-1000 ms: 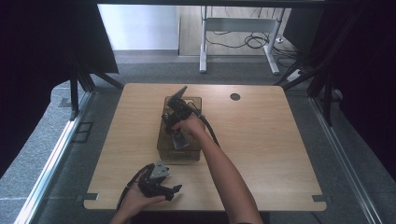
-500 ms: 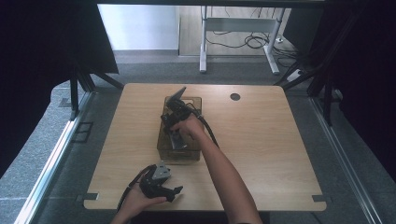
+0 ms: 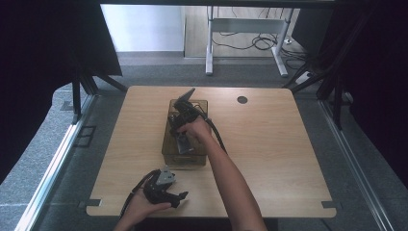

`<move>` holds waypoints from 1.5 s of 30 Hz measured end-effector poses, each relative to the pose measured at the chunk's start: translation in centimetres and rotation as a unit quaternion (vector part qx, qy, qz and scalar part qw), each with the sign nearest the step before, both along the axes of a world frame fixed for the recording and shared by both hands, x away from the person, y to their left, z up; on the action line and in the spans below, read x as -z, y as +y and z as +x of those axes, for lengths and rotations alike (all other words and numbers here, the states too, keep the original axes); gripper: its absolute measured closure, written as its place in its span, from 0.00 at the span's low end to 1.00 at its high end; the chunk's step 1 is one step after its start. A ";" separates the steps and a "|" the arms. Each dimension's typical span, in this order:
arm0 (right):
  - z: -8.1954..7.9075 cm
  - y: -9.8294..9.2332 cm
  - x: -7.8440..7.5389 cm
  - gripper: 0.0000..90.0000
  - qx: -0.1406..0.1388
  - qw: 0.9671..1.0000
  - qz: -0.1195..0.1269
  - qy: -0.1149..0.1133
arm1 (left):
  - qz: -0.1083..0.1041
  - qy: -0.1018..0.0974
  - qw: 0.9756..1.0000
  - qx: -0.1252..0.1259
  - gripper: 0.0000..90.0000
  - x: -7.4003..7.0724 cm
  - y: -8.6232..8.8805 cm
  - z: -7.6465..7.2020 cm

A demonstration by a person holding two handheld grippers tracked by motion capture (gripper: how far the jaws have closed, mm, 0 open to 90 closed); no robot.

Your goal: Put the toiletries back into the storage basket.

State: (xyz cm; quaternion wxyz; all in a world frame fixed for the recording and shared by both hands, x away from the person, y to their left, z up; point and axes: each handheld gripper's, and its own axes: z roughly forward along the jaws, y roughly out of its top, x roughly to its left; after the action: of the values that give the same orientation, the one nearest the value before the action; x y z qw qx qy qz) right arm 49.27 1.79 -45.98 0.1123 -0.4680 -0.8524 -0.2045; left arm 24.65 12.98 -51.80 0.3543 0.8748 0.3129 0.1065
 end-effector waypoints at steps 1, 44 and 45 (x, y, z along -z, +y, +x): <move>0.0 -0.1 0.0 0.51 0.003 1.000 0.001 0.001 | 0.000 0.000 1.000 0.000 0.22 0.0 0.0 0.0; -1.0 0.3 3.4 0.50 0.157 0.986 0.038 0.050 | -0.008 -0.007 1.000 0.004 0.22 -0.6 0.1 -0.2; -1.0 0.3 3.4 0.50 0.156 0.986 0.035 0.049 | -0.008 -0.007 1.000 0.004 0.22 -0.6 0.1 -0.2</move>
State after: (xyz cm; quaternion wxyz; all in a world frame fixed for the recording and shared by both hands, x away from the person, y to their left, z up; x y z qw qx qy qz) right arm 48.28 2.09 -49.43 0.1368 -0.6002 -0.7548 -0.2265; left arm 24.41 13.04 -51.19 0.3637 0.8724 0.3080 0.1086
